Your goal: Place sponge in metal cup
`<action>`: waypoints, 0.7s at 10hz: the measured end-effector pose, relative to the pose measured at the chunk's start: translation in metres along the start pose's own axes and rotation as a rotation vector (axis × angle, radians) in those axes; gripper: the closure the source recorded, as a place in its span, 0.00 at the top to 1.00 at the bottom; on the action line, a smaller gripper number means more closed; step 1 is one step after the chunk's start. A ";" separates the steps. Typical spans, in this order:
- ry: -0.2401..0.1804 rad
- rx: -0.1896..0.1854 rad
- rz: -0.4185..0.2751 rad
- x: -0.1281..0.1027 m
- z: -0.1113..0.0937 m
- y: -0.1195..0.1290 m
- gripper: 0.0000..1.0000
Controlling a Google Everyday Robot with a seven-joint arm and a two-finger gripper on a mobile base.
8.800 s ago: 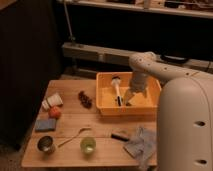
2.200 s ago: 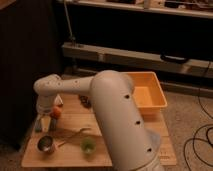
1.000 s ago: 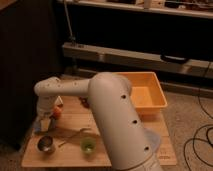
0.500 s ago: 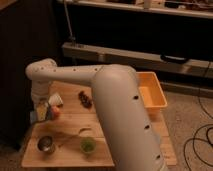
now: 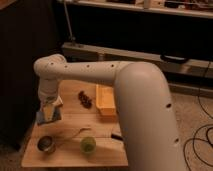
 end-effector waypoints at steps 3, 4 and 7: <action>0.005 -0.023 -0.026 -0.026 0.011 0.041 0.00; 0.011 -0.032 -0.036 -0.031 0.014 0.048 0.00; 0.000 -0.036 -0.042 -0.034 0.024 0.064 0.00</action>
